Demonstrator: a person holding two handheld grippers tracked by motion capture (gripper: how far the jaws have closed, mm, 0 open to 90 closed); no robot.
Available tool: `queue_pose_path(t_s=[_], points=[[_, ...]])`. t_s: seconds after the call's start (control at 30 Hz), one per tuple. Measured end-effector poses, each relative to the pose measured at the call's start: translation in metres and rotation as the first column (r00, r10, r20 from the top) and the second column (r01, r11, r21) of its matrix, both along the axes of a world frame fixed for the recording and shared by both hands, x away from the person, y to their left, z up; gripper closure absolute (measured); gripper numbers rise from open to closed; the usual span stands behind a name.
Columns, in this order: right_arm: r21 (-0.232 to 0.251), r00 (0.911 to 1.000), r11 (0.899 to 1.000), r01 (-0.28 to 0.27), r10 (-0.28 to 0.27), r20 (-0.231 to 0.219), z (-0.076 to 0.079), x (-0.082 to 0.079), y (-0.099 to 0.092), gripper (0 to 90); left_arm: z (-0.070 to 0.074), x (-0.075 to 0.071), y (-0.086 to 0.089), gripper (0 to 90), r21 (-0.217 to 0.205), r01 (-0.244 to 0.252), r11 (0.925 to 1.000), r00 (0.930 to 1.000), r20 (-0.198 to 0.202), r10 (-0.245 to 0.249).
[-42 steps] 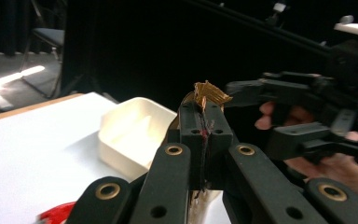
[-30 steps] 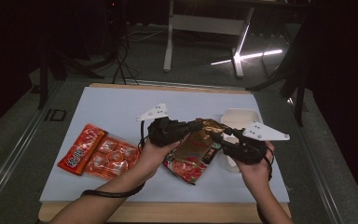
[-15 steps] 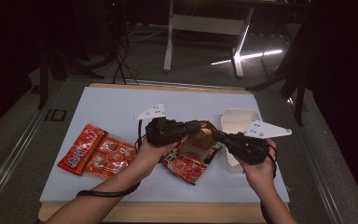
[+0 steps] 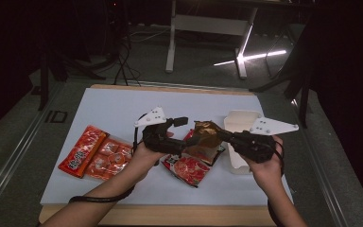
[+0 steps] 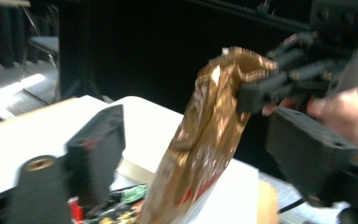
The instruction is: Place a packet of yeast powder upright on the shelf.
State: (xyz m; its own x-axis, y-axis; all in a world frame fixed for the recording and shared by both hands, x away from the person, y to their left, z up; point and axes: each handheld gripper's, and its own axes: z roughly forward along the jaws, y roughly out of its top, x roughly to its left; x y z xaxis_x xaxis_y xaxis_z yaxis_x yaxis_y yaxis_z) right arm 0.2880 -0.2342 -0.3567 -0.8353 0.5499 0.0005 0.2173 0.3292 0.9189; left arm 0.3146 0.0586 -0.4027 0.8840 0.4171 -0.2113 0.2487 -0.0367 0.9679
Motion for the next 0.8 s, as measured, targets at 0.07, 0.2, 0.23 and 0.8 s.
queue_pose_path(t_s=[0.07,0.2,0.23,0.8], points=[[-0.001,1.0000,1.000,0.001,-0.001,0.002,0.001,0.001,-0.002,89.3,-0.001,-0.002,0.004,13.1,0.009,-0.017,0.9998,0.9998,0.011,0.017],[0.010,1.0000,1.000,-0.002,0.002,0.002,0.005,0.005,-0.007,89.2,-0.003,-0.010,0.011,3.5,0.029,-0.046,0.9985,0.9989,0.010,0.045],[0.012,1.0000,1.000,-0.004,0.004,0.007,0.006,0.006,-0.008,89.2,-0.004,-0.012,0.013,3.5,0.035,-0.051,0.9981,0.9987,0.009,0.051],[0.027,0.9977,0.998,0.048,-0.049,0.046,0.031,0.025,-0.032,89.1,-0.041,-0.044,0.049,3.5,0.145,-0.134,0.9803,0.9905,-0.011,0.137]])
